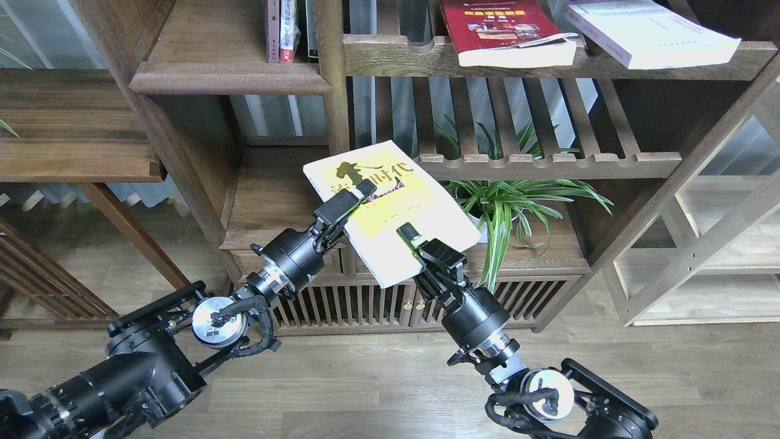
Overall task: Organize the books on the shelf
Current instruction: 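Grasp the yellow book's top edge with the left gripper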
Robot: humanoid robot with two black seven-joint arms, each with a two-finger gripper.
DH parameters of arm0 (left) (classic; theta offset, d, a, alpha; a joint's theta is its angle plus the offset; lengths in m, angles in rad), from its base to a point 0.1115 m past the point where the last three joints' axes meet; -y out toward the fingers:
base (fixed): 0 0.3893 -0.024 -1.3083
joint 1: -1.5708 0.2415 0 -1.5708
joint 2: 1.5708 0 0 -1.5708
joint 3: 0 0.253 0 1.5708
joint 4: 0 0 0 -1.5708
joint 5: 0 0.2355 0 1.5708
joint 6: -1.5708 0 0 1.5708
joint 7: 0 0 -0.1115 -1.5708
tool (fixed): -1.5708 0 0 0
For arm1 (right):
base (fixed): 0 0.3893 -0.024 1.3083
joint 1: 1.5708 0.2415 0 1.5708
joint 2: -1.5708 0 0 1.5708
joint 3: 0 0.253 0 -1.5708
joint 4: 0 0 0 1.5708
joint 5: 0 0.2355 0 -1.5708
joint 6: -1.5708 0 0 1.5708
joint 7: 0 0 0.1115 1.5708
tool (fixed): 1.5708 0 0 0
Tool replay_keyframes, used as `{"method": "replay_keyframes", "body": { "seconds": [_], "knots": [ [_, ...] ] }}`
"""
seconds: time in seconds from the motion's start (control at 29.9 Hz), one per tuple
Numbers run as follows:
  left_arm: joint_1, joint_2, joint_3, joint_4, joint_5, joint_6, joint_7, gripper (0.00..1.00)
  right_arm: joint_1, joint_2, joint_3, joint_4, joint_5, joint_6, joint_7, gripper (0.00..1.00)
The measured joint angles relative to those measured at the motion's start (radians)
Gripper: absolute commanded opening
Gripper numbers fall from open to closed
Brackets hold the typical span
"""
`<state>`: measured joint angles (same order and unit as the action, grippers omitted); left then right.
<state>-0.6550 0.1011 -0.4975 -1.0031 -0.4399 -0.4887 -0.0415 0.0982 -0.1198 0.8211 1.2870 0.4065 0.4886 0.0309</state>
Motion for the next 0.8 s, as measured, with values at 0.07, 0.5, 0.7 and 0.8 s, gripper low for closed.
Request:
{"method": "replay_keyframes", "body": {
  "seconds": [0.07, 0.5, 0.7, 0.8],
  "knots": [
    [0.0, 0.0, 0.0, 0.0, 0.0, 0.0, 0.005, 0.61, 0.001, 0.0, 0.0, 0.0, 0.0, 0.0, 0.0, 0.17],
    [0.025, -0.001, -0.01, -0.01, -0.002, 0.0, 0.005, 0.05, 0.001, -0.001, -0.002, 0.0, 0.0, 0.0, -0.001, 0.2],
    [0.034, -0.001, -0.011, -0.01, -0.002, 0.0, 0.006, 0.01, 0.001, -0.001, -0.001, -0.002, -0.001, 0.0, -0.001, 0.31],
    [0.035, -0.001, -0.01, -0.015, -0.002, 0.0, 0.006, 0.0, 0.001, -0.002, 0.0, -0.005, -0.001, 0.0, -0.001, 0.44]
  ]
}}
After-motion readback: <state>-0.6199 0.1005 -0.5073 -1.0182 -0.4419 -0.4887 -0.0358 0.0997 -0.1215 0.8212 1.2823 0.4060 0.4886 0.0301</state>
